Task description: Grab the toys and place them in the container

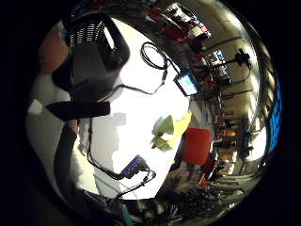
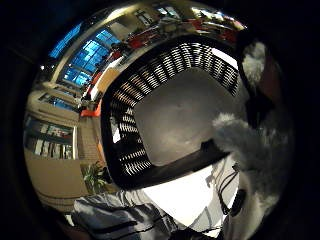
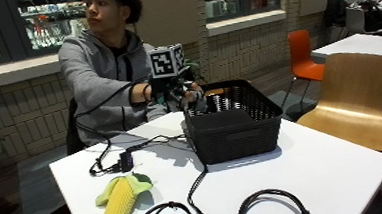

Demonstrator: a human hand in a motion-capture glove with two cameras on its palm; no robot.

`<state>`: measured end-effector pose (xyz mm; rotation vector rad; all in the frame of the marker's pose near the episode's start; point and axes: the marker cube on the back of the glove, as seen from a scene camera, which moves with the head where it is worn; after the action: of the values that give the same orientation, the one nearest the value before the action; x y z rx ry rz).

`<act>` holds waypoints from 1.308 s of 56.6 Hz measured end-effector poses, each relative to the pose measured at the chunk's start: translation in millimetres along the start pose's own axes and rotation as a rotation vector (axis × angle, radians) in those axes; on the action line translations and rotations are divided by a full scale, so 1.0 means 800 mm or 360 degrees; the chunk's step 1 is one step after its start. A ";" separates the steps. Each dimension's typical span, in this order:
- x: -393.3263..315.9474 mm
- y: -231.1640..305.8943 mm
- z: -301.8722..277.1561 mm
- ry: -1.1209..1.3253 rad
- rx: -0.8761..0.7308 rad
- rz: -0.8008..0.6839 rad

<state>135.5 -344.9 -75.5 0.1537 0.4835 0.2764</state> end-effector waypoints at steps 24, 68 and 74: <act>-0.055 -0.044 -0.018 -0.0001 -0.0001 -0.0081; 0.170 0.053 -0.034 -0.0140 -0.0212 0.0495; 0.239 0.094 -0.017 -0.0194 -0.0252 0.0733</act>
<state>274.7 -215.7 -155.2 0.1253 0.2988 0.7496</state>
